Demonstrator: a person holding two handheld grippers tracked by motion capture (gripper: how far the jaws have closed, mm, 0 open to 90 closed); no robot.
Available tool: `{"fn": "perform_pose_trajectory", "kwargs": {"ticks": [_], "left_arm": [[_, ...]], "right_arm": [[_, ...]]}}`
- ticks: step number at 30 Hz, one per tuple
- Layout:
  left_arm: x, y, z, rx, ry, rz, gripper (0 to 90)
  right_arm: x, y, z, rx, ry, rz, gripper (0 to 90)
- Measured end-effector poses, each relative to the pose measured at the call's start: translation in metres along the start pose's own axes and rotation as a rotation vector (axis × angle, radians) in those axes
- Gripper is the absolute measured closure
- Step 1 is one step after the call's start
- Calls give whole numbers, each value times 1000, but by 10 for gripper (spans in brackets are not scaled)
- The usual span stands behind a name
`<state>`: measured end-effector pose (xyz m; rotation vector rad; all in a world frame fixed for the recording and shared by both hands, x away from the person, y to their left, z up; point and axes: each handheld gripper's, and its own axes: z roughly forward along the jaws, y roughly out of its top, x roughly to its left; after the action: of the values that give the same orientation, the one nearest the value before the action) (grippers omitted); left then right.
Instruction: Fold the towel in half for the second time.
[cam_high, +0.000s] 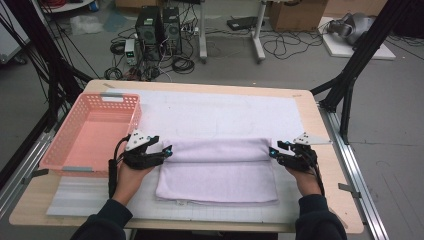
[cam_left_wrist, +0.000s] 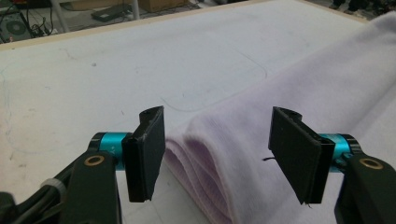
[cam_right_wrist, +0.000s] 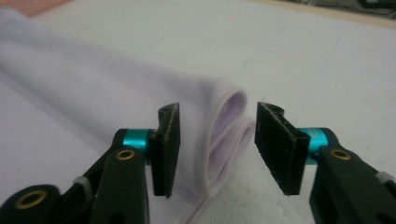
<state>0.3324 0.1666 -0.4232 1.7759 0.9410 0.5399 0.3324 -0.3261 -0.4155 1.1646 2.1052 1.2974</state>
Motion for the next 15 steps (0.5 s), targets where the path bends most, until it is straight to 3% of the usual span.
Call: {"fn": "perform_pose_trajectory", "kwargs": {"ticks": [4, 7, 8, 10, 12, 15], "left_arm": [[8, 5, 15, 38, -25, -32, 394], [7, 3, 25, 108, -65, -7, 585], [7, 2, 27, 129, -82, -2, 678], [6, 2, 27, 130, -91, 8, 820], [5, 4, 23, 115, -103, 15, 839], [4, 7, 16, 80, -113, 8, 846]], "right_arm": [[-4, 13, 11, 18, 3, 13, 440], [-5, 19, 25, 46, -2, 14, 448], [-6, 19, 29, 62, -16, 19, 484], [-10, 17, 33, 89, -14, 38, 637], [-10, 15, 34, 114, 11, 27, 797], [-8, 13, 29, 111, 37, 1, 851]]}}
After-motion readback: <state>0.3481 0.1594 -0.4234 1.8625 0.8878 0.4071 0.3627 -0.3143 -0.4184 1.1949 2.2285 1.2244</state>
